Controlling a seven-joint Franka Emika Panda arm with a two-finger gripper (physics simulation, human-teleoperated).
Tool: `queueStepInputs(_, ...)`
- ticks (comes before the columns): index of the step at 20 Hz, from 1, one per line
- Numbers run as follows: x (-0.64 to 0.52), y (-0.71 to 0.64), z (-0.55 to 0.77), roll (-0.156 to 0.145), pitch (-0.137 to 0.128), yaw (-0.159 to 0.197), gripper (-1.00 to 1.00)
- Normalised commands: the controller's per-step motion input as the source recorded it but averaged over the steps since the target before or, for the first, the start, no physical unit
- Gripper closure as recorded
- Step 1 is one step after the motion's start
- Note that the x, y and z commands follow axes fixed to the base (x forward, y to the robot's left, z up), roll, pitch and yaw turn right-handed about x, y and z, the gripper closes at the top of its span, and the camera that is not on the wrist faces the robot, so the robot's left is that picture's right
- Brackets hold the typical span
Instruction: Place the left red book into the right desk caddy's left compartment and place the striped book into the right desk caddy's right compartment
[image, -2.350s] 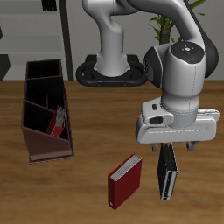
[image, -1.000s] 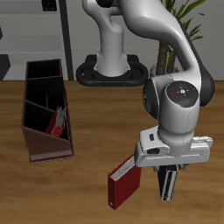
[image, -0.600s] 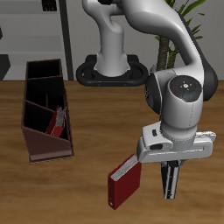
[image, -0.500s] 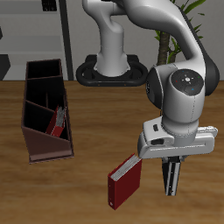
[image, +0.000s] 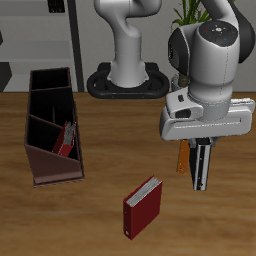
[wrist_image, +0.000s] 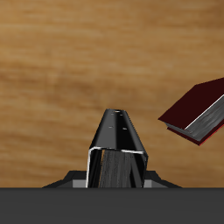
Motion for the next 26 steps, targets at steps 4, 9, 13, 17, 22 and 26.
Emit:
queueStepInputs(4,-0.35,-0.20,0.65,-0.017,-0.085,-0.001,1.00)
queueStepInputs(9,-0.32,-0.22,0.46,0.007,-0.064,-0.006,1.00)
queueStepInputs(13,-0.90,-0.34,0.46,0.011,-0.076,0.033,1.00)
queueStepInputs(17,-0.37,-0.25,0.16,-0.015,-0.045,0.025,1.00)
queueStepInputs(22,-0.52,-0.40,0.18,-0.032,-0.053,-0.013,1.00)
queueStepInputs(26,-0.30,-0.24,0.13,-0.032,-0.042,-0.006,1.00)
